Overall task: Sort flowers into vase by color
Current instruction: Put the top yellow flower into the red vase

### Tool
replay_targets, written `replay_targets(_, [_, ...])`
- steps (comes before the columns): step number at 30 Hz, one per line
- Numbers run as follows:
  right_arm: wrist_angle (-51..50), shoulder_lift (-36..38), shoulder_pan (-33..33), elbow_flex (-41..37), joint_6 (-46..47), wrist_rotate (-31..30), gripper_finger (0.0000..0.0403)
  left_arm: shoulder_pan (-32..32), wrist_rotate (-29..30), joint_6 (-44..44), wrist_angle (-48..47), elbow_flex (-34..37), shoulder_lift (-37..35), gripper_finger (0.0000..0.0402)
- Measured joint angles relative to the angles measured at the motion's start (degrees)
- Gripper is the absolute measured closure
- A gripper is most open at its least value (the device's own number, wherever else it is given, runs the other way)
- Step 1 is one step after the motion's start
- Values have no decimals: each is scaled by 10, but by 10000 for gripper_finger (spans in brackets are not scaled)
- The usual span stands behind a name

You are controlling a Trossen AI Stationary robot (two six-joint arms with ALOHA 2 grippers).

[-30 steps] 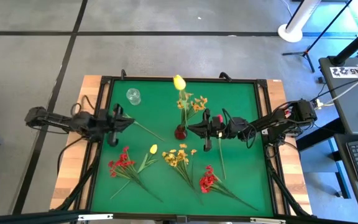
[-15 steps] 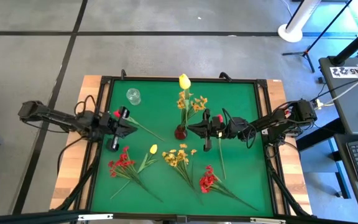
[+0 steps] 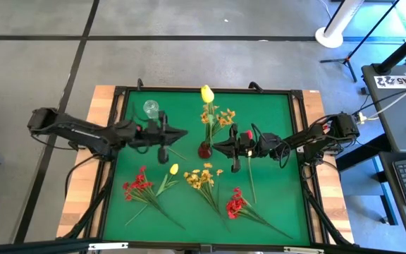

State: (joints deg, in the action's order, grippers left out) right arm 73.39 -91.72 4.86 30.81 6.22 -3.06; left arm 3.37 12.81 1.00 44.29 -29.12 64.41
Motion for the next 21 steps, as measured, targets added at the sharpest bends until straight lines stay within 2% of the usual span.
replay_targets(5, [-4, 0, 0, 0, 0, 1, 403, -2, -18, 18, -3, -49, 68, 377])
replay_targets(9, [-4, 0, 0, 0, 0, 1, 403, -2, -61, 24, -28, -91, 110, 323])
replay_targets(15, [-4, 0, 0, 0, 8, 1, 403, 2, -63, 33, -36, -128, 140, 242])
replay_targets(21, [-13, 0, 0, 0, 8, 1, 403, 0, -44, 41, -35, -144, 141, 224])
